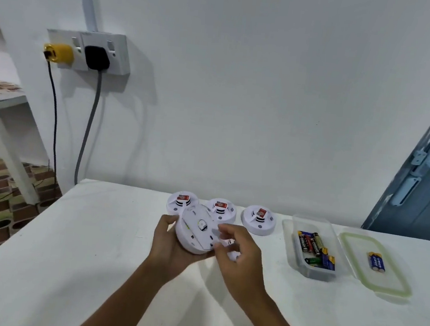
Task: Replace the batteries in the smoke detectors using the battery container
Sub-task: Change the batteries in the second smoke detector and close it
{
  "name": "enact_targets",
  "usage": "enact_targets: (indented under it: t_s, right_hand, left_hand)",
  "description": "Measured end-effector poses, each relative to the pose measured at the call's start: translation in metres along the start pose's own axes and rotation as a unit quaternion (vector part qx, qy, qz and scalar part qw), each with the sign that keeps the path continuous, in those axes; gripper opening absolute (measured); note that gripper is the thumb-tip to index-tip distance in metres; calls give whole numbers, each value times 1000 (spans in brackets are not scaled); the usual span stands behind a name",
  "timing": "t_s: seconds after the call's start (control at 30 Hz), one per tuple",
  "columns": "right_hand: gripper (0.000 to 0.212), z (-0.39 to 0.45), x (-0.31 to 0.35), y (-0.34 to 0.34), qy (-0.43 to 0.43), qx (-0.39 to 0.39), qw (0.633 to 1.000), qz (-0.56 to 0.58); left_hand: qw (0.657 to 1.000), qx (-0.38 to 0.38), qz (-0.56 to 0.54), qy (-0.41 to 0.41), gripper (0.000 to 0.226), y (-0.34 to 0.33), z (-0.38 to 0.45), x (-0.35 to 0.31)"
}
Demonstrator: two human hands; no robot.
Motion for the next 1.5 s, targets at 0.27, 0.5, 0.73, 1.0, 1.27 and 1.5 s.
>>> enact_targets:
  t_s: [0.27, 0.5, 0.73, 1.0, 1.27, 1.5]
  right_hand:
    - [65, 10, 25, -16, 16, 128, 977, -168]
    - [69, 18, 26, -21, -13, 254, 947, -194]
    - [60, 18, 20, -27, -1, 310, 918, -246]
    - [66, 8, 12, -32, -14, 308, 922, -234]
    - [82, -19, -37, -38, -154, 321, 903, -239]
    - [83, -52, -65, -56, -97, 378, 867, -310]
  left_hand:
    - [999, 40, 18, 5, 51, -14, -28, -1]
    - [997, 62, 45, 9, 42, -19, -42, 3]
    - [996, 42, 69, 39, 43, -9, -44, 13]
    - [997, -29, 75, 24, 44, 4, -47, 17]
    - [994, -101, -37, -5, 49, 62, -35, -14]
    - [993, -84, -79, -7, 54, 68, -29, -20]
Point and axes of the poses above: each hand's wrist, its own z-axis towards the middle knuckle, its own y-axis out of the back of the hand, x = y × z, the point moved 7 cm from there along z, towards the middle knuckle, and after that the axes turned 8 degrees about -x, right-handed, at the moved point
